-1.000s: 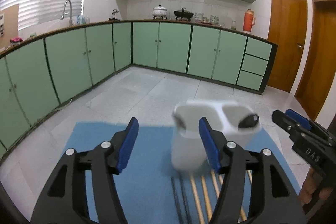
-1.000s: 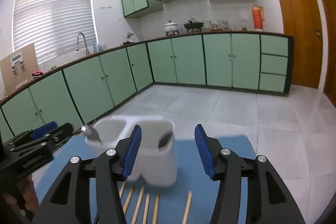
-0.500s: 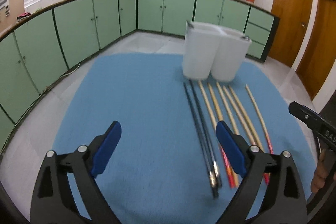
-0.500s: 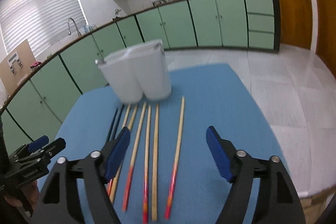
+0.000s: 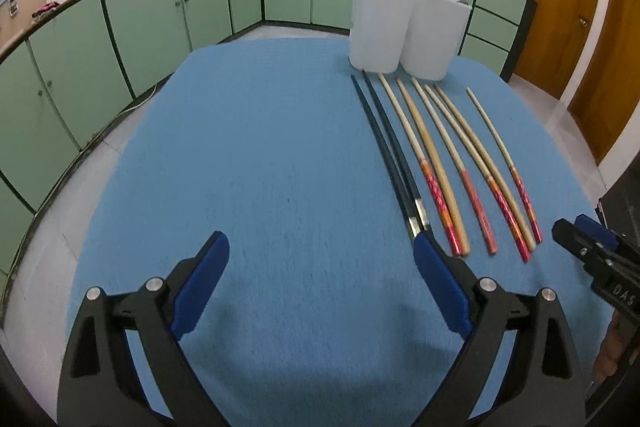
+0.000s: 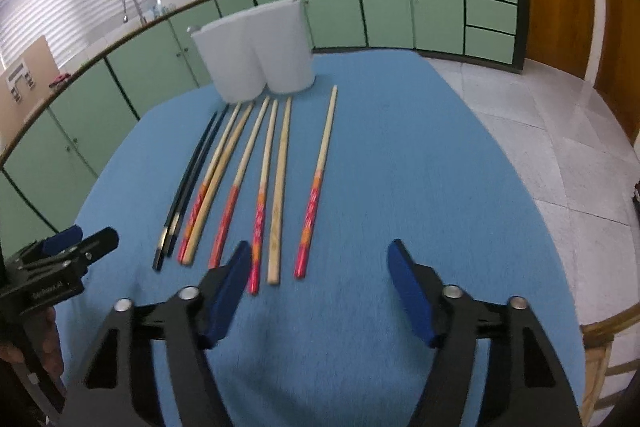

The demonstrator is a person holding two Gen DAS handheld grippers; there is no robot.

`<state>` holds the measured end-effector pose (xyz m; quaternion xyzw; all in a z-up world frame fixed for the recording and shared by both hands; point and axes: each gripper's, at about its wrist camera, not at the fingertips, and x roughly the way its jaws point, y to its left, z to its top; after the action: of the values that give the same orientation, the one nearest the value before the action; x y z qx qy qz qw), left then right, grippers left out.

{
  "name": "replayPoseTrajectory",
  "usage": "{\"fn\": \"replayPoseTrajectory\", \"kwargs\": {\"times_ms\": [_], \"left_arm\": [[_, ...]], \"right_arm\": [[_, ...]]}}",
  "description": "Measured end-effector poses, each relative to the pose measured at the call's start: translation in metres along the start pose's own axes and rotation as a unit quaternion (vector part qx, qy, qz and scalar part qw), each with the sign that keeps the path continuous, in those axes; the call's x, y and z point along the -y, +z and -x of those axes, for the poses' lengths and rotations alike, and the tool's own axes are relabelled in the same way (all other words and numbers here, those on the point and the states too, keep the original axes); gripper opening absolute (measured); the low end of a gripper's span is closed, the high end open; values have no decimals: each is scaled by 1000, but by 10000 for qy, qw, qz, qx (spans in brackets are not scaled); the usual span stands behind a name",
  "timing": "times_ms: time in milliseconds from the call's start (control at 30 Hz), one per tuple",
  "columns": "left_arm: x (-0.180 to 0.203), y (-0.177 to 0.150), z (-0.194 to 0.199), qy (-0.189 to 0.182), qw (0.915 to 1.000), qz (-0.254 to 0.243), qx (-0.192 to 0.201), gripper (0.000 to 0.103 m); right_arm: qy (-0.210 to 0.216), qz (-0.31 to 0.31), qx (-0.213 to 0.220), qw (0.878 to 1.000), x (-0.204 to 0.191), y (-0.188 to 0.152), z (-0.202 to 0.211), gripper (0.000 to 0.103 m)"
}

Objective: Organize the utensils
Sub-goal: 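Withdraw both tools from the holder back over the chopsticks, then grasp a red-patterned chopstick with right tool while left tool grasps a black chopstick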

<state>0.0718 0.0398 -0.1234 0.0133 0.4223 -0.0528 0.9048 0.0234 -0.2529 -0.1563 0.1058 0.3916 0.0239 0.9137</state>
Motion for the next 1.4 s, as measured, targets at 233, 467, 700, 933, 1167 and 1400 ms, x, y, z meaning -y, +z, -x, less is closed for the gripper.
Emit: {"fn": "replayPoseTrajectory", "kwargs": {"times_ms": [233, 467, 700, 933, 1167, 1400], "left_arm": [[6, -4, 3, 17, 10000, -10, 8, 91], [10, -3, 2, 26, 10000, -40, 8, 91], [11, -2, 3, 11, 10000, -48, 11, 91], [18, -4, 4, -82, 9999, -87, 10, 91], [32, -8, -2, -198, 9996, -192, -91, 91], [39, -11, -19, -229, 9990, -155, -343, 72]], "right_arm": [[-77, 385, -96, 9992, -11, -14, -2, 28], [-113, 469, -162, 9987, -15, -18, -8, 18], [-205, 590, -171, 9979, -24, -11, -18, 11], [-359, 542, -150, 9978, -18, -10, -17, 6], [-310, 403, -124, 9986, -9, -11, -15, 6], [-237, 332, -112, 9991, -7, -12, -15, 6]]}}
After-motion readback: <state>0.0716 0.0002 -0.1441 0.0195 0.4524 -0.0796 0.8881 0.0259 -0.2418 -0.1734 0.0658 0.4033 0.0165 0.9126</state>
